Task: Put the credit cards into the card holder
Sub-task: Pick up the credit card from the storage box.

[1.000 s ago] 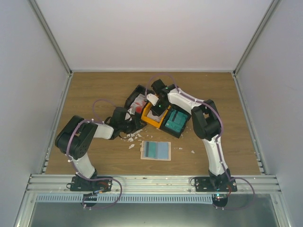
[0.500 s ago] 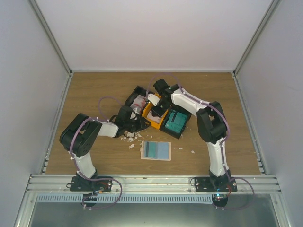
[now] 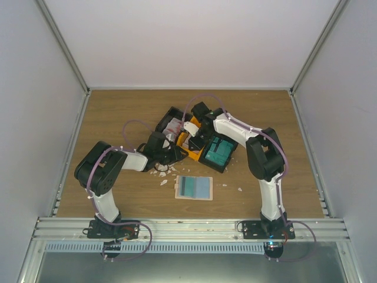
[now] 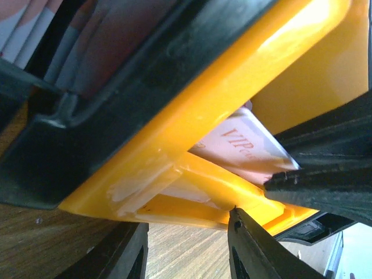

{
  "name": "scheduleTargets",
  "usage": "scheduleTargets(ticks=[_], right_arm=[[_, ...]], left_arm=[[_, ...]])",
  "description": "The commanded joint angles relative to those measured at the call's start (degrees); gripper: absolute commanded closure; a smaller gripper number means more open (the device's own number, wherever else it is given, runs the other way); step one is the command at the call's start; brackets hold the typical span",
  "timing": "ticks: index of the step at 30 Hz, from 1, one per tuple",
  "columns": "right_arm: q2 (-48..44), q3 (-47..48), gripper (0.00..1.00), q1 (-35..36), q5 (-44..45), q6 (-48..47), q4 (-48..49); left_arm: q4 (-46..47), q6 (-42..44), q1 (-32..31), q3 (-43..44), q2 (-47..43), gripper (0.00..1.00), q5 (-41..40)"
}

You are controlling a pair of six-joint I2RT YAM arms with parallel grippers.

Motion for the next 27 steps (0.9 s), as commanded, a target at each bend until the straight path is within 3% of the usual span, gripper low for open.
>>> scheduleTargets(ticks=[1, 12, 15, 19, 27], right_arm=[[-2.5, -0.9, 0.86, 0.7, -0.8, -0.2, -1.0], [0.6, -0.5, 0.84, 0.8, -0.8, 0.4, 0.0], [0.7, -0.5, 0.87, 0.8, -0.7, 0.6, 0.6], [-1.1, -0.5, 0.99, 0.4, 1.3, 1.6, 2.2], [-7.0, -2.1, 0.99, -1.4, 4.5, 4.8, 6.6]], left_arm=[[-1.8, 1.5, -0.2, 0.5, -0.2, 0.6, -4.0], [-3.5, 1.8, -0.3, -2.4, -6.6, 0.6, -8.0], [-4.2, 2.0, -0.3, -3.3, -8.9, 0.61, -9.8], [-5.0, 2.2, -0.2, -4.1, -11.2, 0.61, -10.9], [-4.4, 1.7, -0.2, -6.1, -16.0, 0.59, -12.3]])
